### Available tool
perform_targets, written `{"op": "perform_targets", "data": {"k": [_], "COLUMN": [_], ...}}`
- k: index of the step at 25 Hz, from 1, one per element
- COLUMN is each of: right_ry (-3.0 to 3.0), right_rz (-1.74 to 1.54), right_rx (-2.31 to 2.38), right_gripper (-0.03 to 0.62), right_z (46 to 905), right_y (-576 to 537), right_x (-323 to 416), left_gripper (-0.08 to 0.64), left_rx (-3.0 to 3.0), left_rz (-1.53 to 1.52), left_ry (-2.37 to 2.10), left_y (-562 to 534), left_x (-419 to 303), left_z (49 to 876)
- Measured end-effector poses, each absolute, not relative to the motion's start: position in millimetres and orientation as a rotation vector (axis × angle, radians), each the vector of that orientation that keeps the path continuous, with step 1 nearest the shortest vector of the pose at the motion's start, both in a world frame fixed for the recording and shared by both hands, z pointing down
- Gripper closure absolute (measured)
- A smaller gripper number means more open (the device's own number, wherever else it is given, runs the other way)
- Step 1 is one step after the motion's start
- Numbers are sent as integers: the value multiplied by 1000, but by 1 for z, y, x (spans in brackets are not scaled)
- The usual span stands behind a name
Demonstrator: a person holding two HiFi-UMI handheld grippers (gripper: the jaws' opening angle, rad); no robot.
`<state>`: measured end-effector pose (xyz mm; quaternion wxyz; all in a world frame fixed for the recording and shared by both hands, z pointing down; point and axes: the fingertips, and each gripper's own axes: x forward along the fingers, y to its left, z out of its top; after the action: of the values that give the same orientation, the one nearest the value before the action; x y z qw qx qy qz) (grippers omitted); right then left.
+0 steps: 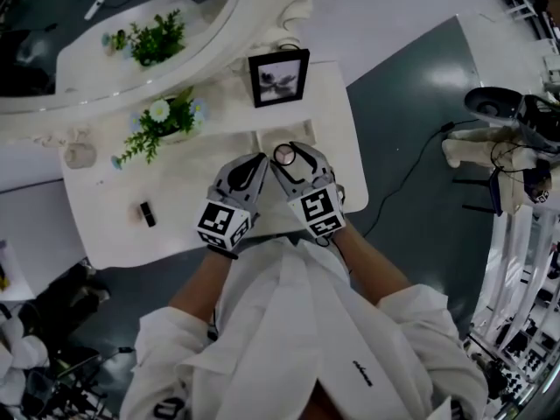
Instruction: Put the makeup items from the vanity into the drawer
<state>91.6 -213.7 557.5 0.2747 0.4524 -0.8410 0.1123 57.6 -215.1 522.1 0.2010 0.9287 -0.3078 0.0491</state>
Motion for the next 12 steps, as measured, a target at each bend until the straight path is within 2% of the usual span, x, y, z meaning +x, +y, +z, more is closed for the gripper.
{"op": "perform_targets", "data": {"k": [12], "right_ry": [-2244], "right_rz": [284], "right_rx": [1189], "right_gripper": [354], "right_z": [571], "right_y": [-236], "right_x": [107], "left_gripper": [534], "left_rx": [2554], "left_rz": [141], "left_ry": [-891], "left_y": [-232], "left_x": [79], "left_z": [530]}}
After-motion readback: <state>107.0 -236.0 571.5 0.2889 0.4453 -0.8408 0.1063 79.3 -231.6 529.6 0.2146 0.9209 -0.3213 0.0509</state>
